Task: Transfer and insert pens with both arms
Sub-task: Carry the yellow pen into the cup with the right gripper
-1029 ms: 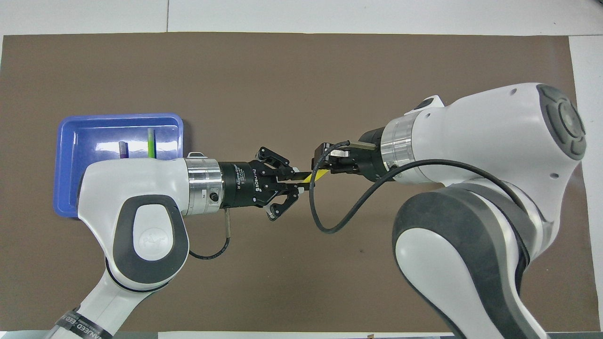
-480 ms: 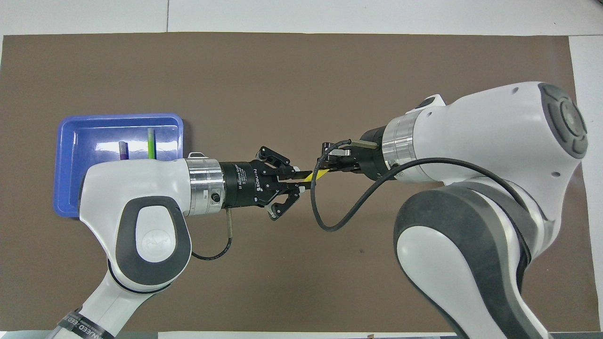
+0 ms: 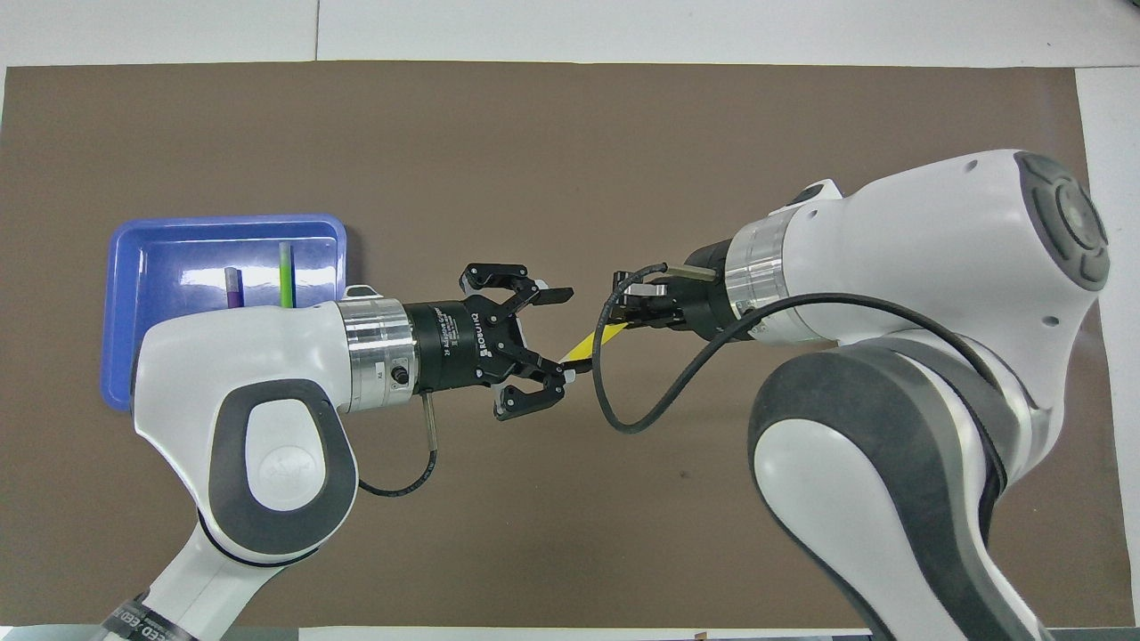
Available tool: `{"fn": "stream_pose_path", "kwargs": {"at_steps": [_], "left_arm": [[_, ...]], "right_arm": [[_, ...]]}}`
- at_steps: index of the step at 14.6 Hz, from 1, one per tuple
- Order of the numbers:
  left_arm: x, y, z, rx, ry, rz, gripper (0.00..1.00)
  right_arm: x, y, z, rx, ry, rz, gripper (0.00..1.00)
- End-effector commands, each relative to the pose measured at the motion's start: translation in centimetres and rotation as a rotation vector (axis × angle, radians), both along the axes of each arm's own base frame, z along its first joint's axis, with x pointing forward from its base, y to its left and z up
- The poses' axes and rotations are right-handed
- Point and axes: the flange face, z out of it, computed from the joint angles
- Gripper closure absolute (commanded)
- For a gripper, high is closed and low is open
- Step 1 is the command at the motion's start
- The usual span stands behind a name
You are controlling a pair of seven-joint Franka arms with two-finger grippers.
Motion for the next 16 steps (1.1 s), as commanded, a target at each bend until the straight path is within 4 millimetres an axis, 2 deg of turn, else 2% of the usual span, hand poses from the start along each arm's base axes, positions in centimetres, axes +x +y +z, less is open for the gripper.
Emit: {"fn": "stream_pose_path", "kwargs": {"at_steps": [1,3,5,8,9,12,14,16], "left_arm": [[-0.2,0.7,-0.1,0.079,-0.057,-0.04,0.0],[0.3,1.0,-0.1,0.153,-0.109,-0.081,0.0],[1.2,1.9,-0.2,0.245,-0.167,-0.117,0.0],[1.9,2.7,0.4,0.393,-0.272,-0.217,0.0],[2.2,3.3,0.3,0.431,-0.296,-0.262,0.0],[3.8,6.3,0.0,0.477,-0.403,-0.393,0.0],[4.9,9.3,-0.1,0.498,-0.489,-0.504,0.0],[6.4,13.2,0.0,0.513,-0.539,-0.551,0.0]], "right_arm": [[1.8,-7.2,1.0,-0.072,-0.043,0.182,1.0],[2.7,-11.5,0.6,-0.155,-0.094,0.351,1.0],[3.1,-14.2,-0.2,-0.249,-0.114,0.463,1.0],[3.3,-18.1,-3.7,-0.304,-0.134,0.515,1.0],[3.0,-18.7,-5.2,-0.303,-0.127,0.509,1.0],[1.8,-19.8,-7.5,-0.295,-0.087,0.497,1.0],[1.6,-20.7,-8.9,-0.296,-0.093,0.484,1.0],[0.8,-21.1,-10.8,-0.297,-0.102,0.475,1.0]]}}
